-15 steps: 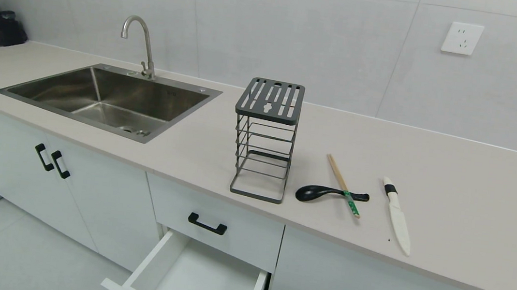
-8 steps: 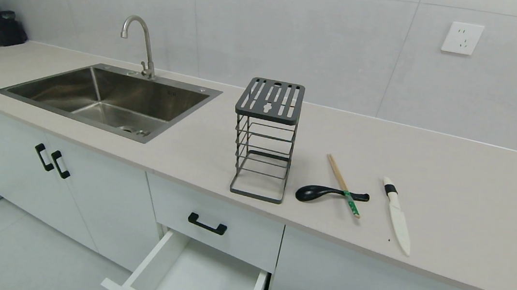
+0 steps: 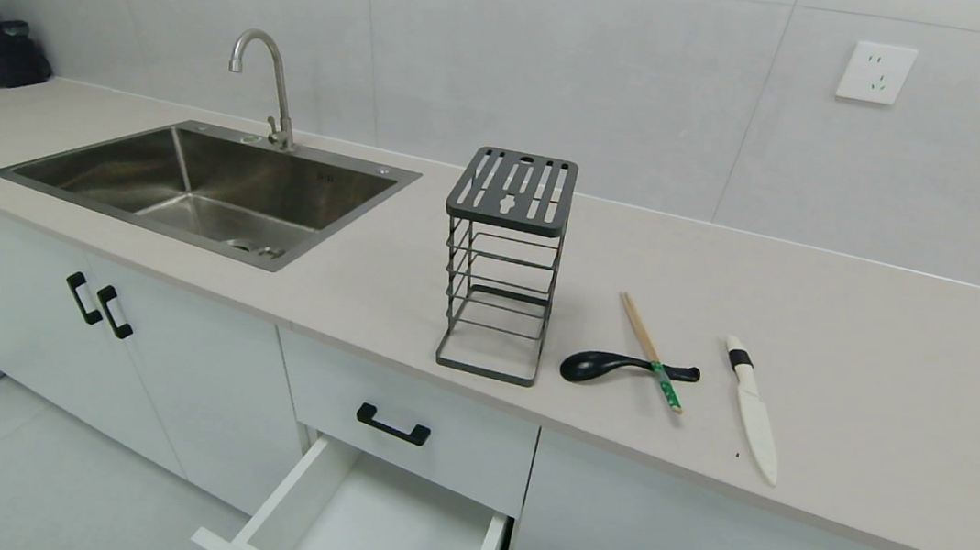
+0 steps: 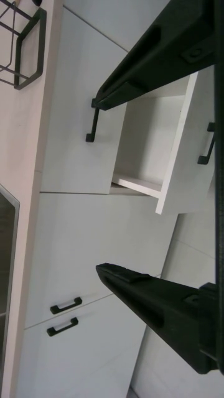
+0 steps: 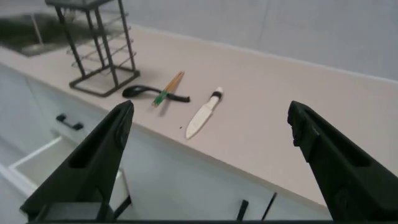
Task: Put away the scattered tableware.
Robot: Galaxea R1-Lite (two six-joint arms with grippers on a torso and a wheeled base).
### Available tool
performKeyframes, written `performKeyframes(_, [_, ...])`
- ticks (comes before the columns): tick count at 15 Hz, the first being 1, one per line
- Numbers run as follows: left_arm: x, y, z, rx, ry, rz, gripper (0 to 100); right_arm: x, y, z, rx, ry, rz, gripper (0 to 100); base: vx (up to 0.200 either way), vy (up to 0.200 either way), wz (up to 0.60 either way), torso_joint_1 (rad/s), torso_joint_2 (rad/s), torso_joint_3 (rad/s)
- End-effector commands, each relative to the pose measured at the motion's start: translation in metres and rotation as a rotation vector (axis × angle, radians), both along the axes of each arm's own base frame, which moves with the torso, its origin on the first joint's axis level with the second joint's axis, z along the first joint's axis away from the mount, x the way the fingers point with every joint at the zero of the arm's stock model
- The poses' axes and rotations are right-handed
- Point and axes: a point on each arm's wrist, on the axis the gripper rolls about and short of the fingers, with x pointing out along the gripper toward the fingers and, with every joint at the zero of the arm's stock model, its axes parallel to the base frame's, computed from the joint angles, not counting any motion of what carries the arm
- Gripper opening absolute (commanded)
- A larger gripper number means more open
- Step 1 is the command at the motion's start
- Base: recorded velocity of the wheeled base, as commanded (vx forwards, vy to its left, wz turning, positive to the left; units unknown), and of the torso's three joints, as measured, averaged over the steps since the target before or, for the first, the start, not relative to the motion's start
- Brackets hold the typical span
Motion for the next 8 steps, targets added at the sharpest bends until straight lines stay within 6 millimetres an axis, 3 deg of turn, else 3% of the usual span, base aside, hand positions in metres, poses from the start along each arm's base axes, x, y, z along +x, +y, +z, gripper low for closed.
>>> performKeyframes(1, [0.000,0.000,0.000,0.000,0.001,0.000,100,0.091,0.012,0.029,-0.082,0.277,0.166,100,0.000,0.000,0.00,0.000,0.00,0.000])
performKeyframes(2, [0.000,0.000,0.000,0.000,0.000,0.000,100,0.118,0.019,0.033,-0.088,0.331,0.198,100,0.000,0.000,0.00,0.000,0.00,0.000])
performKeyframes(4, [0.000,0.000,0.000,0.000,0.001,0.000,100,0.150,0.028,0.039,-0.095,0.374,0.226,100,0.000,0.000,0.00,0.000,0.00,0.000])
performKeyframes(5, [0.000,0.000,0.000,0.000,0.001,0.000,100,0.172,0.034,0.032,-0.100,0.431,0.239,100,0.000,0.000,0.00,0.000,0.00,0.000])
performKeyframes(8, [0.000,0.000,0.000,0.000,0.000,0.000,100,0.190,0.043,0.029,-0.109,0.467,0.260,100,0.000,0.000,0.00,0.000,0.00,0.000])
